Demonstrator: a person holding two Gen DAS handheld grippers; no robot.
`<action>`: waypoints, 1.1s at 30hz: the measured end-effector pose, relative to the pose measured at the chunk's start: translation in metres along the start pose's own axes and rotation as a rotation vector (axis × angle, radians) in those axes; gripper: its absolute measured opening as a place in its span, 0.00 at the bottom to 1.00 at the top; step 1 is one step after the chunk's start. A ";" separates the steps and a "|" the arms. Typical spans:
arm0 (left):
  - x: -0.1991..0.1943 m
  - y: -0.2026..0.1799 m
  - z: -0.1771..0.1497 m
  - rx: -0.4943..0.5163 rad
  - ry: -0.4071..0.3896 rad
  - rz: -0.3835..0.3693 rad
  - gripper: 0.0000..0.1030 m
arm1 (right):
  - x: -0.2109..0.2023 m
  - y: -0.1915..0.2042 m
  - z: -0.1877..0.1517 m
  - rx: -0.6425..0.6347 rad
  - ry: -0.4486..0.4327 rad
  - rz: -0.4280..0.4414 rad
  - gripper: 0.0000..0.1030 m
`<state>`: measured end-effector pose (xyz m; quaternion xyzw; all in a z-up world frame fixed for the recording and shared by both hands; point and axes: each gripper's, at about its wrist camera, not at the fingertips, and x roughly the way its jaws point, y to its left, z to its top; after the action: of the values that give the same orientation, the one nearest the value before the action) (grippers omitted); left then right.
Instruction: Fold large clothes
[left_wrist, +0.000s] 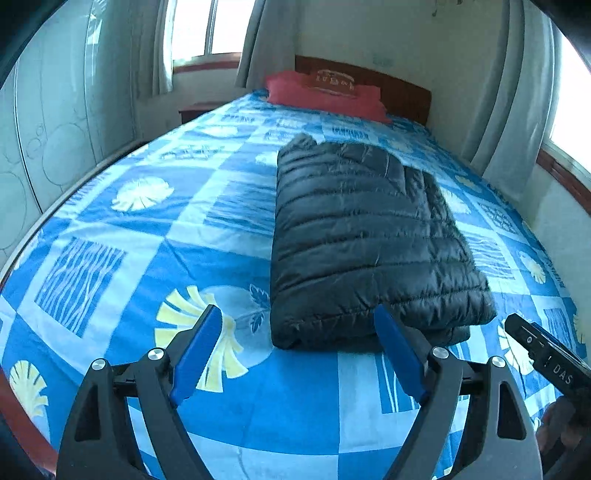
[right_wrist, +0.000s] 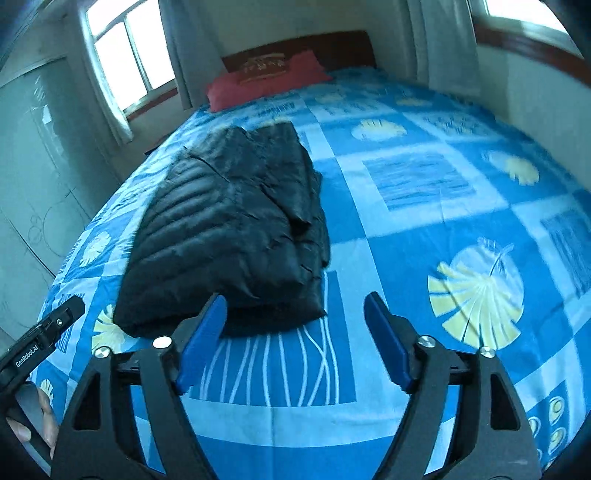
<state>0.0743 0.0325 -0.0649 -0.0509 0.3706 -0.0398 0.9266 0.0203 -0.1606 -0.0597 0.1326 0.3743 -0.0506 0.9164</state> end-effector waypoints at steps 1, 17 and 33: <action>-0.003 0.000 0.002 0.001 -0.006 0.001 0.81 | -0.003 0.005 0.002 -0.015 -0.007 -0.004 0.77; -0.041 -0.004 0.022 0.017 -0.101 0.051 0.82 | -0.045 0.035 0.018 -0.078 -0.104 -0.019 0.78; -0.056 -0.014 0.023 0.045 -0.140 0.072 0.82 | -0.052 0.038 0.018 -0.084 -0.122 -0.010 0.79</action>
<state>0.0490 0.0266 -0.0087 -0.0192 0.3055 -0.0112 0.9519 0.0023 -0.1292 -0.0029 0.0887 0.3203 -0.0476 0.9420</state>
